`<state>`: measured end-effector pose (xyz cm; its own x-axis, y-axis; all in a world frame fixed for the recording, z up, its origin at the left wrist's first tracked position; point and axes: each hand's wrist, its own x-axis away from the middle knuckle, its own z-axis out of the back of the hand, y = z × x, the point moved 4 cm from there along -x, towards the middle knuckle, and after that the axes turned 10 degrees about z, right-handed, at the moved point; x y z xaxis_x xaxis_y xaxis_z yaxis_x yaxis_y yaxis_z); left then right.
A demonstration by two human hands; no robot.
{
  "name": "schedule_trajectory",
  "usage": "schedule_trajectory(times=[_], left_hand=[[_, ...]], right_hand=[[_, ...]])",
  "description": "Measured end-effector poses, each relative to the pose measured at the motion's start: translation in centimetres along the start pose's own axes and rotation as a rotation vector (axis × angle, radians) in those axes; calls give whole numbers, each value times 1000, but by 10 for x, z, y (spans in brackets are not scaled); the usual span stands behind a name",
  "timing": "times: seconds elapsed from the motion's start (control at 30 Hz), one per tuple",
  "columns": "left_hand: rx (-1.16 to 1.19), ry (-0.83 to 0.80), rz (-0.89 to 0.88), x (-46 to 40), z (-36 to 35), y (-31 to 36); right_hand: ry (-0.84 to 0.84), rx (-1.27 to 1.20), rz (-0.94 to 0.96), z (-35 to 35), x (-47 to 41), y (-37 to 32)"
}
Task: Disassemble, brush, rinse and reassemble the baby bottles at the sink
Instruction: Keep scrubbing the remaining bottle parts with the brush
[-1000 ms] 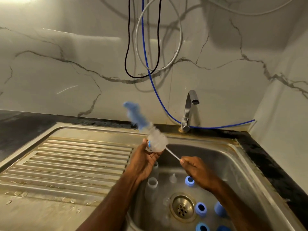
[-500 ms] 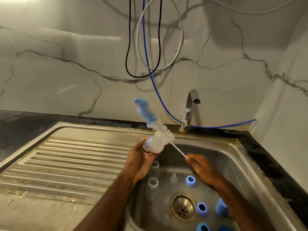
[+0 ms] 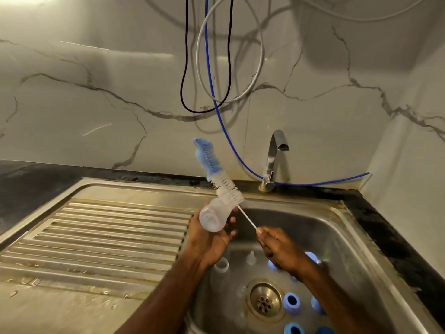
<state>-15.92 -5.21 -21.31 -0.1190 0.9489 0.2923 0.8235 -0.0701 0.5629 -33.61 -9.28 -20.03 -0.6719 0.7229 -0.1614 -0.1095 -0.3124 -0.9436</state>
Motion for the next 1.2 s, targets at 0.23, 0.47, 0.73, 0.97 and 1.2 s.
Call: schedule_trajectory(times=[0.23,0.47,0.73,0.97,1.2], left_hand=[[172,-66,-118,2,3,15],[0,3,-83,5,7,22],[-1371,-125,-450,19,13,29],[-2046,-208,-231,27,12,-7],[-2500,-130,50,36,20,-40]], right_hand=[[-121,-12,-64,9,6,5],[-81,-18,-69,13,5,3],[192,162,-103,70,10,47],[192,321,-91,79,10,64],[147,417,-100,76,13,63]])
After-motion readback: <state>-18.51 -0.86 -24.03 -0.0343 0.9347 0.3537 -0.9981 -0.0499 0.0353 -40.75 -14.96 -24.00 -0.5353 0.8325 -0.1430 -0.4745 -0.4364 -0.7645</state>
